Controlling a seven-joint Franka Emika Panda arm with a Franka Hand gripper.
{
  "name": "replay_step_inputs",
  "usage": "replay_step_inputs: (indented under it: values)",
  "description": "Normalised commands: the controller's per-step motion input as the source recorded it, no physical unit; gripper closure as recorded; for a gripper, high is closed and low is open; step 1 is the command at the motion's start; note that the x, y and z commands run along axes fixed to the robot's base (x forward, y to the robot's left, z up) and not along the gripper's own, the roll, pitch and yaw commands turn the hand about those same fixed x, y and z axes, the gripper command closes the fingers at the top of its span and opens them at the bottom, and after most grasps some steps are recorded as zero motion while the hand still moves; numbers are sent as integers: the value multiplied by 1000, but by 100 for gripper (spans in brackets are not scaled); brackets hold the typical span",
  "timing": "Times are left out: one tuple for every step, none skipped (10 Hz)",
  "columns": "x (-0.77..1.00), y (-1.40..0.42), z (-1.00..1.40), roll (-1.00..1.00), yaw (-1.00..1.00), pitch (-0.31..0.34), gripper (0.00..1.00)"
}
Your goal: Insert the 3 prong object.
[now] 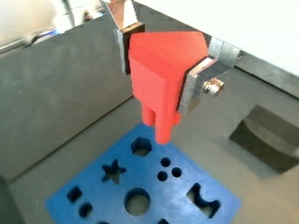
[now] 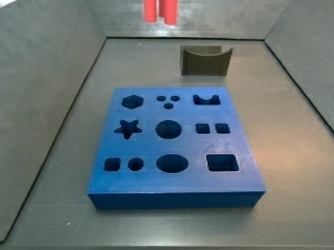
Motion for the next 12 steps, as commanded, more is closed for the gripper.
replay_step_inputs:
  values:
    - [-29, -3, -834, 0, -1000, -89, 100]
    - [-31, -6, -831, 0, -1000, -90, 100]
    - [-34, -9, -826, 3, -1000, -91, 100]
    - [-31, -9, -823, 4, -1000, -91, 100]
    - [-11, -3, -820, 0, -1000, -96, 100]
    - [0, 0, -814, 0, -1000, -96, 100]
    - [0, 0, -817, 0, -1000, -74, 100]
    - [217, 26, -740, -26, -954, 0, 100]
    - [534, 143, -577, 0, -740, 0, 100]
    - [406, 177, -360, 0, -397, 0, 100]
    - [77, 191, -254, 0, -83, 0, 100]
    - [0, 274, -309, 59, -149, 0, 100]
